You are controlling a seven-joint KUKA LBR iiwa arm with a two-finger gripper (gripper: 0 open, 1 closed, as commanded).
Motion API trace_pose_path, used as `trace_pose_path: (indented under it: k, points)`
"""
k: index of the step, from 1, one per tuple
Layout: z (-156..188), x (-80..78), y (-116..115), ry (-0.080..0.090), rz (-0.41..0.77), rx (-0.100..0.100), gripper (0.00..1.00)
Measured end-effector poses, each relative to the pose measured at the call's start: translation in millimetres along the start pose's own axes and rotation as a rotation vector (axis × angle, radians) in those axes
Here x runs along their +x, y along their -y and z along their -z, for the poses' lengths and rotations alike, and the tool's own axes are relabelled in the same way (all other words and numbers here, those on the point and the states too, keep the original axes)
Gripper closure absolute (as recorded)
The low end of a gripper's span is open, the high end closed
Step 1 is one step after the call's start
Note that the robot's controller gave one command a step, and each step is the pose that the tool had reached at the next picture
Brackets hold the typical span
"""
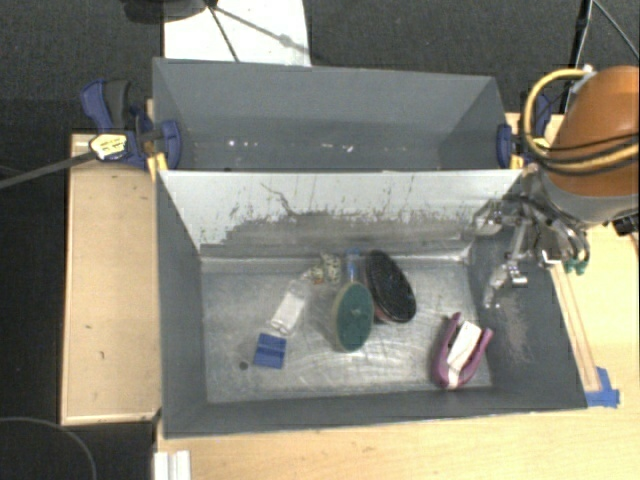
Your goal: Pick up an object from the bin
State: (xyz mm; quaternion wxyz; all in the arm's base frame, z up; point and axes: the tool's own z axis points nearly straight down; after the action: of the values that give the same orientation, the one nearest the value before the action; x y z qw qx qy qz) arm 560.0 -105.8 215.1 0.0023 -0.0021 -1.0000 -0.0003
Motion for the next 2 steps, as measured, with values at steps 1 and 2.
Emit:
trace_pose_path:
  k: [1,2]
  points:
    - [-126.6,-29.1,-24.1,0.000,-0.095,-0.002,0.00]
    - [-141.0,-5.1,-91.1,0.014,-0.419,0.000,0.00]
